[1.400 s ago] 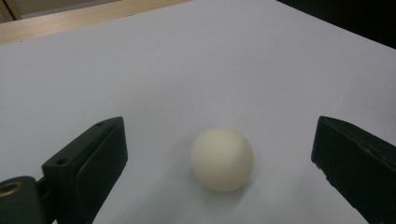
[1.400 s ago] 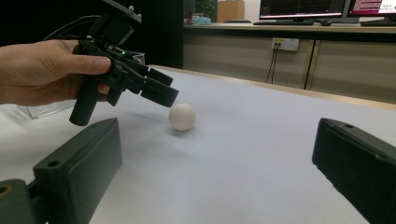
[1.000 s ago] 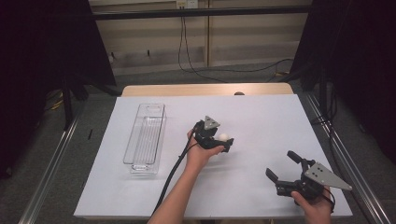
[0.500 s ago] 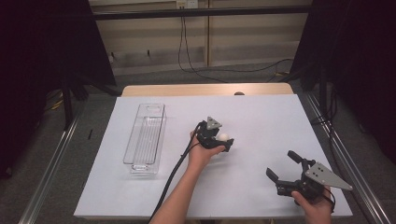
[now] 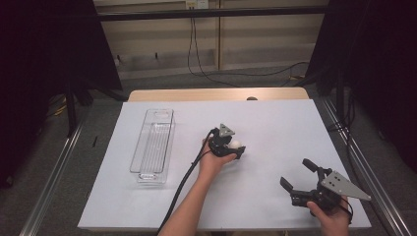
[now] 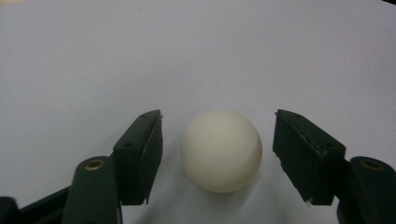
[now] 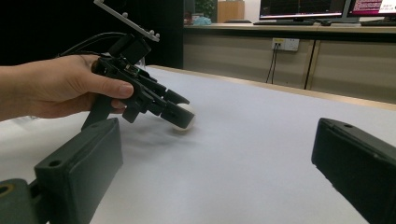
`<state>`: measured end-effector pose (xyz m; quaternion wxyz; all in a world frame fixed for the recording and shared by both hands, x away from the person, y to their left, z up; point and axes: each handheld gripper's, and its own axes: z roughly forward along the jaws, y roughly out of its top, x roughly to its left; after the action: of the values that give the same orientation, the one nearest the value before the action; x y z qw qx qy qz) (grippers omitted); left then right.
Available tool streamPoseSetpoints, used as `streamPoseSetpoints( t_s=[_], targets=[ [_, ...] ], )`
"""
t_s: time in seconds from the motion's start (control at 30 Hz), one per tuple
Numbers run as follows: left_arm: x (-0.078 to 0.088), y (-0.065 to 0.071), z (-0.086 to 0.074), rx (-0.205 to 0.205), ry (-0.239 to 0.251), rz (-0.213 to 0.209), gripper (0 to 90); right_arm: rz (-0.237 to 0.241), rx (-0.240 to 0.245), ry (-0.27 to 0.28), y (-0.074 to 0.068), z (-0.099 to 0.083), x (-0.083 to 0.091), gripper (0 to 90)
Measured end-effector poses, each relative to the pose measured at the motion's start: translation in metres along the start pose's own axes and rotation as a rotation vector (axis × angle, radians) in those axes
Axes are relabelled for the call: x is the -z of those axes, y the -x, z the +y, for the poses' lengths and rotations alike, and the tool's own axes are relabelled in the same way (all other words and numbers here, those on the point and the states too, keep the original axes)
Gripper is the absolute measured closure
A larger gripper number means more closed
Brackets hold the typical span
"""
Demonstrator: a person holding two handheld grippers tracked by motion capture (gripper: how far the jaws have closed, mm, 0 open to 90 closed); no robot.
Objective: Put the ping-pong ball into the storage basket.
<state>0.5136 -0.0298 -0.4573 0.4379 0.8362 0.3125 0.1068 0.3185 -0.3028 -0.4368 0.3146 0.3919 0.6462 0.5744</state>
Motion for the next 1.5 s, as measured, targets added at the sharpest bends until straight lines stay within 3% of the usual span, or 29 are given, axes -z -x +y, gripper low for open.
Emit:
streamPoseSetpoints(
  t_s=[0.03,0.4,0.53,0.7,0.83,1.23,1.5],
  targets=[
    [-0.001,0.0,0.0,0.015,0.003,-0.006,36.4,0.0,0.0,-0.001,0.0,0.0,0.0,1.4],
    [-0.005,0.0,0.0,-0.005,-0.04,-0.02,45.2,-0.007,-0.009,0.002,0.0,0.0,0.0,1.4],
    [-0.005,0.001,0.0,0.0,-0.035,-0.025,50.7,-0.009,-0.008,0.002,0.0,0.0,0.0,1.4],
    [-0.002,0.0,0.001,-0.005,-0.047,-0.01,51.0,-0.006,-0.004,-0.001,0.0,0.0,0.001,1.4],
    [0.004,-0.001,0.003,-0.003,-0.032,-0.045,51.1,-0.007,-0.007,0.003,0.0,0.0,0.0,1.4],
    [0.021,-0.001,0.004,0.028,-0.023,-0.088,51.1,-0.003,-0.004,0.002,0.001,0.0,0.001,1.4],
    [0.03,0.001,0.007,0.035,-0.015,-0.084,51.1,-0.007,0.0,0.004,0.0,0.0,0.0,1.4]
  ],
)
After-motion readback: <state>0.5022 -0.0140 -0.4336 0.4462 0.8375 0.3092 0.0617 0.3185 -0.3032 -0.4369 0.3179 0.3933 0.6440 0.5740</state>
